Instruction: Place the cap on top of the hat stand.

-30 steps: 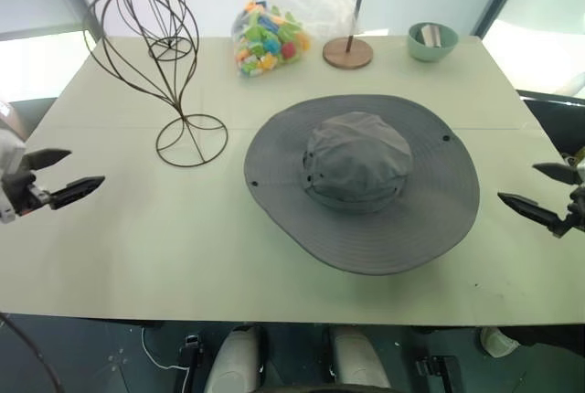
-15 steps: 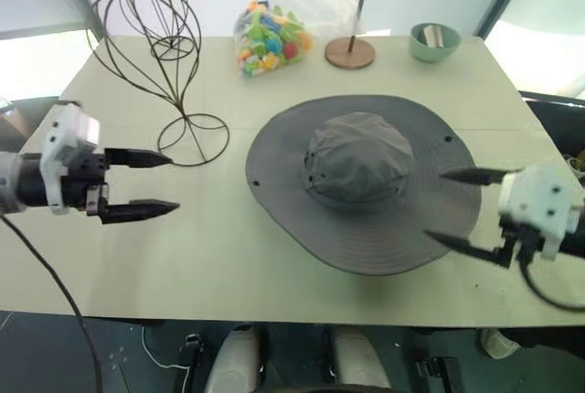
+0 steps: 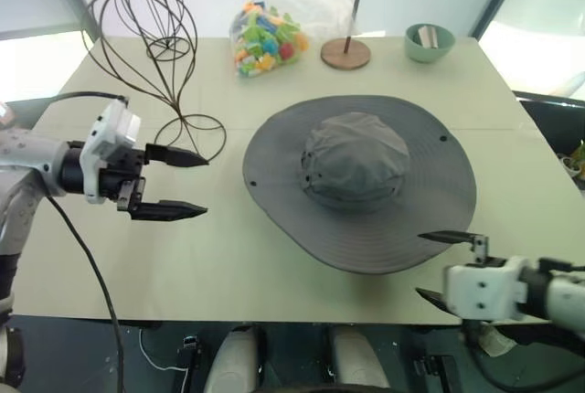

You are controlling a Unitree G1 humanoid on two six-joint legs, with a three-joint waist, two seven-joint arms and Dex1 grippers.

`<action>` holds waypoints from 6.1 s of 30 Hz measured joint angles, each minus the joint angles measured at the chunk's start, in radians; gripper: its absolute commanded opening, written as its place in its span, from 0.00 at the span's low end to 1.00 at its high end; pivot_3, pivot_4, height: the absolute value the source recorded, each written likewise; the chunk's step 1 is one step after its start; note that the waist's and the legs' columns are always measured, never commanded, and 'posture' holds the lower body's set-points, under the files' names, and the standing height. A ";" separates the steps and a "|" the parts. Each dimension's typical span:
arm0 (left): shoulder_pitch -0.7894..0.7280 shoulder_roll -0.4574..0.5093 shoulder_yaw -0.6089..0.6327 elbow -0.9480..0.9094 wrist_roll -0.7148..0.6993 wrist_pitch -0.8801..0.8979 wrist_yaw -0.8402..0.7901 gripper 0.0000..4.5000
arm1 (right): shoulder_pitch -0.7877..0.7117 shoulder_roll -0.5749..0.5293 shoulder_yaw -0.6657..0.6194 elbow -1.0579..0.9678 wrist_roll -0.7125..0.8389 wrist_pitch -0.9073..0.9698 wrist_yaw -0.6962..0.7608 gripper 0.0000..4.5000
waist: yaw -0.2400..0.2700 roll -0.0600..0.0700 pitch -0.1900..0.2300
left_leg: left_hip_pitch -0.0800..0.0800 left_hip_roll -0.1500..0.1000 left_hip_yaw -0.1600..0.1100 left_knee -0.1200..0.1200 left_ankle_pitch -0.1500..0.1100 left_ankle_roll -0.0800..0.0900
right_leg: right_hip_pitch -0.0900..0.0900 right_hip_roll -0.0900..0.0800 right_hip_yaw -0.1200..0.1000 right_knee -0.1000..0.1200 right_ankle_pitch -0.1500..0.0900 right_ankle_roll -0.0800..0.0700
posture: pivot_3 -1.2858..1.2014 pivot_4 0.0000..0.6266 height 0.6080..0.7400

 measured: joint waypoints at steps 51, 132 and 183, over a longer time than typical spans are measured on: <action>0.198 -0.051 0.465 -0.179 -0.295 0.249 0.423 1.00 | -1.269 0.260 0.106 0.497 0.452 0.569 -0.177 0.00 | -0.009 0.001 0.001 | -0.001 0.000 0.000 -0.002 0.000 0.000 | -0.005 -0.004 0.000 0.003 0.001 -0.001 | 0.52 0.24 0.99; 0.980 -0.157 1.595 -0.152 -0.542 0.390 0.563 1.00 | -2.134 0.804 0.944 1.936 -0.674 -0.843 -0.992 0.00 | -0.113 -0.001 0.000 | -0.016 -0.002 -0.003 -0.005 0.008 -0.015 | -0.028 -0.007 0.000 0.016 0.000 -0.002 | 0.52 0.24 0.99; 0.732 0.025 1.372 -0.013 -0.496 0.283 0.614 1.00 | -2.024 0.801 0.901 1.872 -0.582 -0.804 -0.897 0.65 | -0.112 -0.002 0.000 | -0.015 -0.002 -0.006 -0.005 0.009 -0.019 | -0.026 -0.007 -0.003 0.016 0.000 -0.002 | 0.52 0.24 0.99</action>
